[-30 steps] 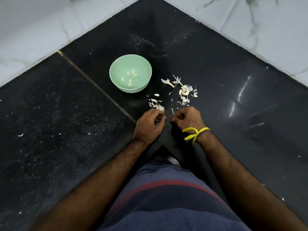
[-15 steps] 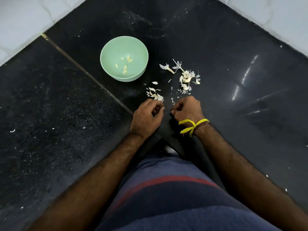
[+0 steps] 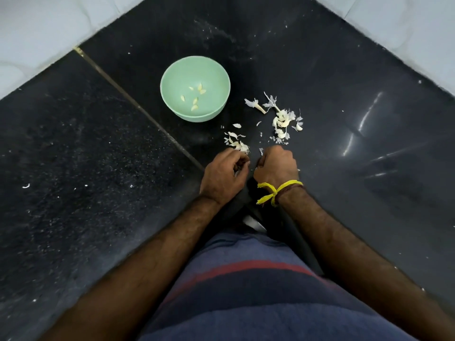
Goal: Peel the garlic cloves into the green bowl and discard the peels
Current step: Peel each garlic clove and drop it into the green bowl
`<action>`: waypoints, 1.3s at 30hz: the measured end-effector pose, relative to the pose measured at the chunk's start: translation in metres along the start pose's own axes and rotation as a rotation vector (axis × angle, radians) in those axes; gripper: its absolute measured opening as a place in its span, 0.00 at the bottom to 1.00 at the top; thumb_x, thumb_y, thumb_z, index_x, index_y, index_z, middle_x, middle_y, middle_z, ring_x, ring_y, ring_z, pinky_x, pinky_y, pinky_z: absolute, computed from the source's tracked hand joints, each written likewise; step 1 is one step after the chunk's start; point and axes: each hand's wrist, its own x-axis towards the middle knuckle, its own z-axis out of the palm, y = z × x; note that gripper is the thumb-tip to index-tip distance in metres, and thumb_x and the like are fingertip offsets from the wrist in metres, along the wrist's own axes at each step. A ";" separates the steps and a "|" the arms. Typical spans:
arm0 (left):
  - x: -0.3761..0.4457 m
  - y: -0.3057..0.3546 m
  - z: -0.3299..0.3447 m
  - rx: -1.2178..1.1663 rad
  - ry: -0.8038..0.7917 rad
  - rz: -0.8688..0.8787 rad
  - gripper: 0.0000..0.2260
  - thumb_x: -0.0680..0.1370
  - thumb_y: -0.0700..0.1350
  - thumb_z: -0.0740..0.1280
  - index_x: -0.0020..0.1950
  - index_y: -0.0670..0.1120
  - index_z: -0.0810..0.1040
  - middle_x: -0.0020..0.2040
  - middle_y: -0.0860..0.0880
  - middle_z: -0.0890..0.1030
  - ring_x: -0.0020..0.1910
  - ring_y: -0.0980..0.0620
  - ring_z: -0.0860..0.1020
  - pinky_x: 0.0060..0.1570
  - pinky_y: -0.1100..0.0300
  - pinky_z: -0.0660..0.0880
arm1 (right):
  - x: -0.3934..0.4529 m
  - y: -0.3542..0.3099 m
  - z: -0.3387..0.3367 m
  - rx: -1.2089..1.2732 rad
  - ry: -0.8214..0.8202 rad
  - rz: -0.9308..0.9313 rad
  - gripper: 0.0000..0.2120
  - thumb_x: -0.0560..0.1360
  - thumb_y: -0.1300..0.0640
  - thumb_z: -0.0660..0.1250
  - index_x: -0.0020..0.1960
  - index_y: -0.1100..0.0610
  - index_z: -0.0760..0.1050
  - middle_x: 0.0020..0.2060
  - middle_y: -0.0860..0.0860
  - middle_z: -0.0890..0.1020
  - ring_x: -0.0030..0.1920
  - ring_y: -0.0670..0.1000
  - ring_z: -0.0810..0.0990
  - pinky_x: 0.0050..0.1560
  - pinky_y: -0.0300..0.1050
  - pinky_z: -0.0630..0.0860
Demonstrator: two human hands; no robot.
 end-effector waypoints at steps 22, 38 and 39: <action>-0.011 0.009 -0.001 -0.007 0.009 0.005 0.09 0.76 0.44 0.71 0.56 0.48 0.83 0.51 0.53 0.81 0.49 0.51 0.79 0.48 0.55 0.78 | 0.009 0.014 -0.009 0.148 -0.026 -0.001 0.10 0.68 0.61 0.73 0.49 0.62 0.81 0.48 0.60 0.82 0.49 0.62 0.82 0.51 0.52 0.81; 0.003 0.053 -0.021 -0.500 -0.029 -0.150 0.06 0.75 0.39 0.76 0.52 0.41 0.86 0.44 0.50 0.87 0.42 0.57 0.84 0.46 0.66 0.78 | -0.014 0.053 -0.019 1.306 -0.345 -0.016 0.05 0.76 0.63 0.69 0.44 0.64 0.80 0.32 0.55 0.83 0.30 0.48 0.81 0.33 0.40 0.81; 0.004 0.054 -0.021 -0.511 -0.032 -0.160 0.06 0.75 0.39 0.76 0.51 0.41 0.86 0.43 0.49 0.87 0.42 0.55 0.84 0.46 0.64 0.79 | -0.015 0.053 -0.019 1.308 -0.338 -0.042 0.05 0.76 0.62 0.69 0.43 0.64 0.80 0.32 0.54 0.83 0.30 0.47 0.80 0.33 0.40 0.81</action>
